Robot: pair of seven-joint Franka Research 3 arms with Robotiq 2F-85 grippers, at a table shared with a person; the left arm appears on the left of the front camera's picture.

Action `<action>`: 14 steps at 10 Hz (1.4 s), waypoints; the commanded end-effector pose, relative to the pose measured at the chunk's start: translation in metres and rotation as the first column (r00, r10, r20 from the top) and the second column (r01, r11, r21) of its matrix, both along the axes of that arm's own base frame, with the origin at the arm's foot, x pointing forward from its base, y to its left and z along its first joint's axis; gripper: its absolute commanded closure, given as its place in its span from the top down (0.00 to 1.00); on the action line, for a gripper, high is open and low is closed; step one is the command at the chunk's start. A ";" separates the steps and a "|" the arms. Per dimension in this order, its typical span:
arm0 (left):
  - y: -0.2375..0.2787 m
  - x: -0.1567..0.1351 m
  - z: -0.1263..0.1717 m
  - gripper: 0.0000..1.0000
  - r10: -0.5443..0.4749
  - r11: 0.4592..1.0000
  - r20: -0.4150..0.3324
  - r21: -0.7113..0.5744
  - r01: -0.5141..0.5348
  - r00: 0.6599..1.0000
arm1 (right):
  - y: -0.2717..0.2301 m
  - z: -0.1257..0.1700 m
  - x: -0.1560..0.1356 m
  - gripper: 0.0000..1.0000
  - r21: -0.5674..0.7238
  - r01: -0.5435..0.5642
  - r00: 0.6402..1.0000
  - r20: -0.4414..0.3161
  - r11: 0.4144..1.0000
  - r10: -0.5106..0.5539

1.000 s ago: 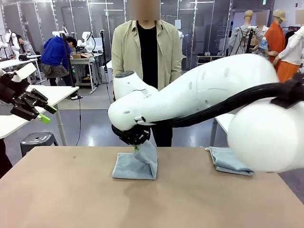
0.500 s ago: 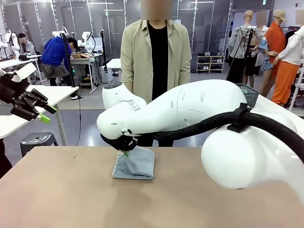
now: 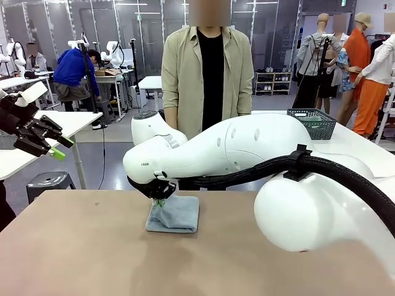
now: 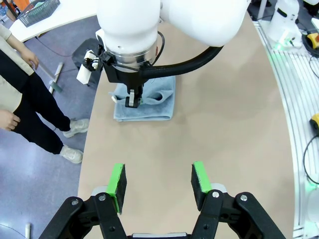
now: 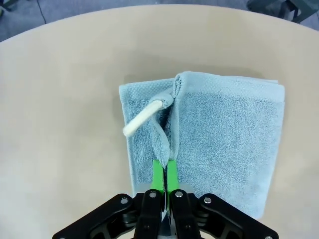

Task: Fold the towels and place them in the basket.
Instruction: When a person lays out a Towel with hook on the table, fold it in half twice.

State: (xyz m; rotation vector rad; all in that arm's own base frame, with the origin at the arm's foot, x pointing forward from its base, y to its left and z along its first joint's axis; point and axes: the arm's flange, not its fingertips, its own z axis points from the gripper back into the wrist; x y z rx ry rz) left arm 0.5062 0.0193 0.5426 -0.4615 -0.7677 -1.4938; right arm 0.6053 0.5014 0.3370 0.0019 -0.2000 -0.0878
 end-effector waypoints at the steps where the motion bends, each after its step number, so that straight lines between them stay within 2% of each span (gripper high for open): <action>1: 0.001 -0.001 0.001 0.67 -0.005 1.000 0.001 0.013 0.005 1.000 | 0.008 0.000 0.007 0.21 0.035 0.039 0.999 -0.036 0.999 -0.038; 2: 0.001 -0.001 0.001 0.67 -0.005 1.000 0.001 0.013 0.005 1.000 | 0.007 -0.001 0.007 0.23 0.042 0.042 0.999 -0.035 0.998 -0.041; 3: 0.001 -0.001 0.001 0.67 -0.005 1.000 0.001 0.013 0.005 1.000 | 0.006 0.000 0.006 0.40 0.041 0.044 0.999 -0.020 0.998 -0.043; 4: 0.001 -0.001 0.001 0.67 -0.005 1.000 0.001 0.013 0.005 1.000 | 0.005 0.003 0.004 0.43 0.040 0.043 0.999 -0.010 0.998 -0.042; 5: 0.001 -0.001 0.001 0.67 -0.005 1.000 0.001 0.013 0.005 1.000 | 0.002 0.007 0.001 0.60 0.040 0.038 0.999 -0.003 0.998 -0.038; 6: 0.001 -0.001 0.001 0.67 -0.005 1.000 0.001 0.013 0.005 1.000 | -0.001 0.013 -0.002 0.63 0.039 0.033 0.999 0.002 0.999 -0.033; 7: 0.001 -0.001 0.001 0.67 -0.005 1.000 0.001 0.013 0.005 1.000 | -0.009 0.023 -0.009 0.80 0.032 0.022 1.000 0.010 0.999 -0.023; 11: 0.001 -0.001 0.001 0.67 -0.005 1.000 0.001 0.013 0.005 1.000 | -0.086 0.087 -0.072 0.80 0.067 0.007 0.998 0.058 0.998 -0.011; 14: 0.001 -0.001 0.001 0.67 -0.005 1.000 0.001 0.013 0.005 1.000 | -0.144 0.116 -0.109 0.80 0.085 -0.046 0.997 0.060 0.995 0.041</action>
